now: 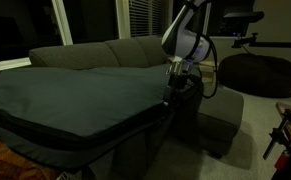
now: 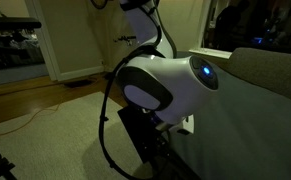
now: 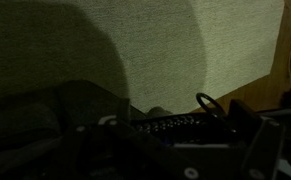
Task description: Close the zip
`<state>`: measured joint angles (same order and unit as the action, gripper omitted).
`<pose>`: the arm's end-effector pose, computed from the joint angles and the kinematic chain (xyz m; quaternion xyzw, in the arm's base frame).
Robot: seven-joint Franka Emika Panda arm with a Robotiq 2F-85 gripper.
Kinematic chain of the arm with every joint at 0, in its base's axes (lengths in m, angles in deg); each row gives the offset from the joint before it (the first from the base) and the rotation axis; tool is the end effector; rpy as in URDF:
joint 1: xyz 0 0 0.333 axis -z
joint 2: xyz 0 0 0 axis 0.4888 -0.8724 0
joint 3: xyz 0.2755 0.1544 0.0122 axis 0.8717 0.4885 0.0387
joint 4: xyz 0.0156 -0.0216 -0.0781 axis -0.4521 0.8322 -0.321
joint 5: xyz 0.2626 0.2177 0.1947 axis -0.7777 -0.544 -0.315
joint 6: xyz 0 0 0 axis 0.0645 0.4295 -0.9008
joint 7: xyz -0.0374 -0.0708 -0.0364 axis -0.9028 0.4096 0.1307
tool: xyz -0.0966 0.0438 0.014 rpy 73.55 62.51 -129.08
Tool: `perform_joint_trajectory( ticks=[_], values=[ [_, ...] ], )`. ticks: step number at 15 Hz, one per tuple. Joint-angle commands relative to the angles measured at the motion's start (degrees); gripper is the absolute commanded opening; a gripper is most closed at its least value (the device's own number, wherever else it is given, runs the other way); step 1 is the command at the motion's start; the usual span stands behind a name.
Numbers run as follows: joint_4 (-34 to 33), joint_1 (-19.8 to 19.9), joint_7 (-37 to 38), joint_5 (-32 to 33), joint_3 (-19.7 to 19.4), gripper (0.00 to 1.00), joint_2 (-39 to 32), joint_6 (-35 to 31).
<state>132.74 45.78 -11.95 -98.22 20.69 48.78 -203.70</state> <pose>0.5427 -0.1384 0.0894 -0.9664 0.0345 -0.0176 0.2542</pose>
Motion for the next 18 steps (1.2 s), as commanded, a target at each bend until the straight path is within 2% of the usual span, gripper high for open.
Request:
perform_joint_trajectory(
  ticks=[1,11,18],
  values=[
    [1.68,0.09,2.35,1.39,0.12,1.00,2.27,2.45],
    [0.39,-0.60,2.82,1.44,0.73,1.00,1.94,5.63],
    [-0.52,-1.03,2.31,1.19,1.57,1.00,0.74,5.57]
  ],
)
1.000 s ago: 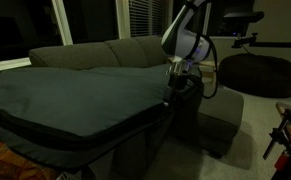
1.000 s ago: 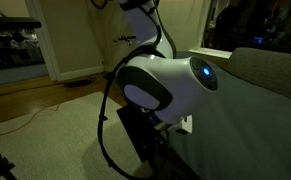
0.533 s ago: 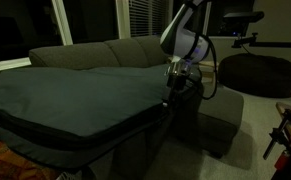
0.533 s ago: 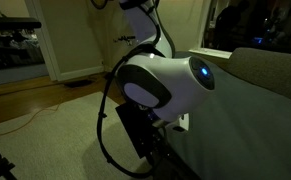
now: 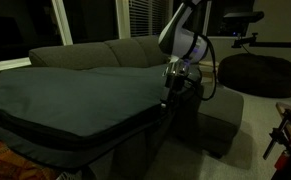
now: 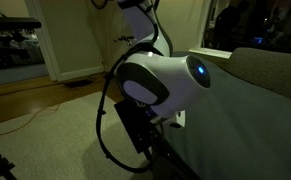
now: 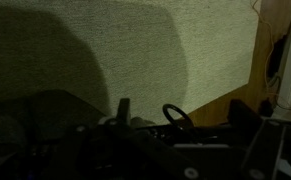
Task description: Close the zip
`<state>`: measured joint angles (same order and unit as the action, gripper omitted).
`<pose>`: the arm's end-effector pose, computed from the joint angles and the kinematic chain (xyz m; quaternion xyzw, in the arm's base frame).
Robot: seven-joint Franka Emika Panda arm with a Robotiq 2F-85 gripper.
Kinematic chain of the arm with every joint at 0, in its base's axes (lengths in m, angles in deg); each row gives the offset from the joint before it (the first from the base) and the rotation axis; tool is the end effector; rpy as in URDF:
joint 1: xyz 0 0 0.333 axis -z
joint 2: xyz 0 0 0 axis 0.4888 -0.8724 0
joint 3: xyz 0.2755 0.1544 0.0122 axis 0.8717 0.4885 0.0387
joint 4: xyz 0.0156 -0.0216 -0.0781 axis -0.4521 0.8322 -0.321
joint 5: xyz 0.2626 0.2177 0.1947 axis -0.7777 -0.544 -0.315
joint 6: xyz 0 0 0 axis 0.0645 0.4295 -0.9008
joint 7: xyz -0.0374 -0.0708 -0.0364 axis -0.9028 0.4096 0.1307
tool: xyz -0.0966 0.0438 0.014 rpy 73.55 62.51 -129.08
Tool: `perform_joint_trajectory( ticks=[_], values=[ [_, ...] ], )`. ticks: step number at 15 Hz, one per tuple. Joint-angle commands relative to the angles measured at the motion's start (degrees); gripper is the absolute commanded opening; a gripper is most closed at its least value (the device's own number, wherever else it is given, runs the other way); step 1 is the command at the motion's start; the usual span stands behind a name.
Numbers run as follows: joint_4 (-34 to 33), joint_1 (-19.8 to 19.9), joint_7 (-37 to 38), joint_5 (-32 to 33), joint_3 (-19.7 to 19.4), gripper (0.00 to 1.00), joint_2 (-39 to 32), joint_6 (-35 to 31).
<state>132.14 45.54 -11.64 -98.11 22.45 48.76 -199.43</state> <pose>0.5472 -0.1109 0.0906 -0.9569 0.0143 0.0021 0.2901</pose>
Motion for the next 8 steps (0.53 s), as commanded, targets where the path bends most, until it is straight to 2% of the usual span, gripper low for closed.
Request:
perform_joint_trajectory(
  ticks=[1,8],
  values=[
    [-0.14,-0.87,1.96,1.00,-0.07,1.00,0.54,1.15],
    [-2.72,-1.59,2.09,1.00,-0.04,1.00,-0.81,-0.19]
  ],
)
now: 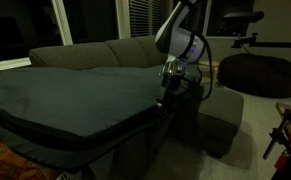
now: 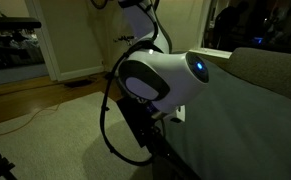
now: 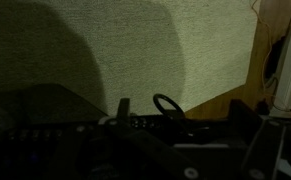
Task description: Close the zip
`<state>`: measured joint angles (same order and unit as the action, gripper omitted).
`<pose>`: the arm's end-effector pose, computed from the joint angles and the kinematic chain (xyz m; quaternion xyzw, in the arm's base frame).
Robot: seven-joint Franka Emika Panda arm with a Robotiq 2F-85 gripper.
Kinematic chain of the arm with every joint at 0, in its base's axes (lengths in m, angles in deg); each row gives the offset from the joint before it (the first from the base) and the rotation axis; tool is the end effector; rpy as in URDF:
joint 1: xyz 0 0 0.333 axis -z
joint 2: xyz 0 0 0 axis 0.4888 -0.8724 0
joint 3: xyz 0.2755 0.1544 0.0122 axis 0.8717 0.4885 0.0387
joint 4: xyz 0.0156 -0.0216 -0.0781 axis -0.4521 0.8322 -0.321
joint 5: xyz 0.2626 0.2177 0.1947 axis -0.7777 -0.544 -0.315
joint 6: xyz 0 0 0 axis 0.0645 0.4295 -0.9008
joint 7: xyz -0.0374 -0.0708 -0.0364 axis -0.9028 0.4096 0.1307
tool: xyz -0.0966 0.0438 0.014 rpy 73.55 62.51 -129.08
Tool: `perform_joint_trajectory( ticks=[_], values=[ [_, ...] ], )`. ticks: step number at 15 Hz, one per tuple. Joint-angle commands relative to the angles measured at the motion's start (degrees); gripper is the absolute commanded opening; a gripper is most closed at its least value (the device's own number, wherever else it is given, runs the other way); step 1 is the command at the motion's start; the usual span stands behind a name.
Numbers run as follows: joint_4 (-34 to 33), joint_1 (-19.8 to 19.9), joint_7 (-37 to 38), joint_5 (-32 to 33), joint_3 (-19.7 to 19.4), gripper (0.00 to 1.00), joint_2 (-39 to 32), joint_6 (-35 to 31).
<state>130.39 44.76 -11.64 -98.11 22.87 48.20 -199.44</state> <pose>0.5601 -0.1019 0.0945 -0.9569 0.0026 -0.0057 0.2904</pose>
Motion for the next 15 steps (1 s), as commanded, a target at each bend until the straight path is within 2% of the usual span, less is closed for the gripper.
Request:
perform_joint_trajectory(
  ticks=[1,12,13,14,15],
  values=[
    [-1.28,-0.92,2.25,1.12,-0.57,1.00,-0.48,-0.41],
    [-2.85,-0.98,4.08,2.30,-0.06,1.00,-3.65,0.58],
    [-2.88,-0.98,4.12,2.29,0.02,0.91,-3.77,0.56],
    [-2.82,-0.98,4.15,2.24,0.14,0.74,-3.79,0.49],
    [-2.88,-0.99,4.22,2.25,0.18,0.67,-3.87,0.48]
  ],
)
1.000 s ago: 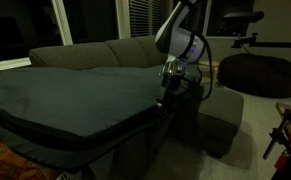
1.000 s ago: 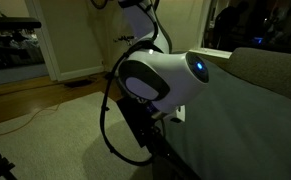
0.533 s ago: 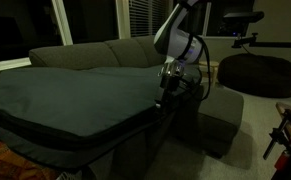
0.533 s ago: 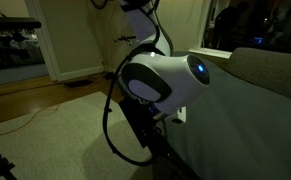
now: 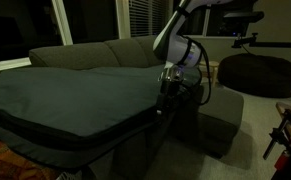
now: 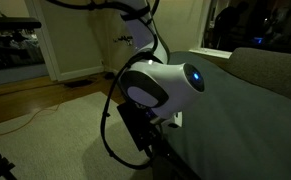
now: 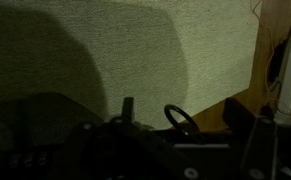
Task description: Close the zip
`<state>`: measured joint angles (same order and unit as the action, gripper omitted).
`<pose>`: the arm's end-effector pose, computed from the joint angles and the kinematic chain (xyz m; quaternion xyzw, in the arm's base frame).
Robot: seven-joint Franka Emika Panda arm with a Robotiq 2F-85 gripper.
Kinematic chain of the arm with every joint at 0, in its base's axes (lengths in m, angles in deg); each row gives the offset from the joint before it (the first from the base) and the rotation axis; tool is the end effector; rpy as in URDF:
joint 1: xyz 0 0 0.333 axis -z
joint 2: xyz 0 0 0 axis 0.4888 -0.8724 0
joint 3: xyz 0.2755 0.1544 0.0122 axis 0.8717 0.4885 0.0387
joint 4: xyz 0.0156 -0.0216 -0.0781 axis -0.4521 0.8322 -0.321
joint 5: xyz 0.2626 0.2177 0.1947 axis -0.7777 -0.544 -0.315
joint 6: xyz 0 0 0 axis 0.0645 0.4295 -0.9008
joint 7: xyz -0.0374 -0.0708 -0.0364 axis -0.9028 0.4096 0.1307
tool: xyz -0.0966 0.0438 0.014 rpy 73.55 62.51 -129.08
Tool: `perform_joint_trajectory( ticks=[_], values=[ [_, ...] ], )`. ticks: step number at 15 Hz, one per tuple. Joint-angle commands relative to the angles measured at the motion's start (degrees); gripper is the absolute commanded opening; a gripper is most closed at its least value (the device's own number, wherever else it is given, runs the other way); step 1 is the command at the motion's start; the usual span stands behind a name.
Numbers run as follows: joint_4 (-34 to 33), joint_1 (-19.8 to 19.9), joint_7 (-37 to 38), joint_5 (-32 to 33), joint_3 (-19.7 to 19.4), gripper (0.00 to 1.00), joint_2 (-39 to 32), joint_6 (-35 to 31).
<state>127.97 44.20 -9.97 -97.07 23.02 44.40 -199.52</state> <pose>0.5631 -0.0952 0.0695 -0.9567 0.0076 0.0130 0.2907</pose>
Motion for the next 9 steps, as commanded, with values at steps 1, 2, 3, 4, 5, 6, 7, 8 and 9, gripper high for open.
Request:
perform_joint_trajectory(
  ticks=[1,2,3,4,5,6,7,8,9],
  values=[
    [-0.54,-0.45,2.68,1.24,0.05,0.60,-0.20,0.57],
    [-0.61,-0.43,2.82,1.27,0.08,0.52,-0.26,0.59],
    [-0.59,-0.39,2.84,1.23,0.13,0.47,-0.27,0.54],
    [-0.70,-0.35,2.89,1.24,0.15,0.41,-0.30,0.58],
    [-0.75,-0.31,2.90,1.25,0.16,0.33,-0.34,0.61],
    [-0.87,-0.25,2.93,1.31,0.12,0.27,-0.40,0.72],
    [-0.90,-0.20,2.95,1.32,0.08,0.20,-0.40,0.75],
    [-0.89,-0.17,2.93,1.32,0.07,0.14,-0.37,0.77],
    [-0.73,-0.13,2.83,1.27,0.08,0.07,-0.23,0.65]
  ],
)
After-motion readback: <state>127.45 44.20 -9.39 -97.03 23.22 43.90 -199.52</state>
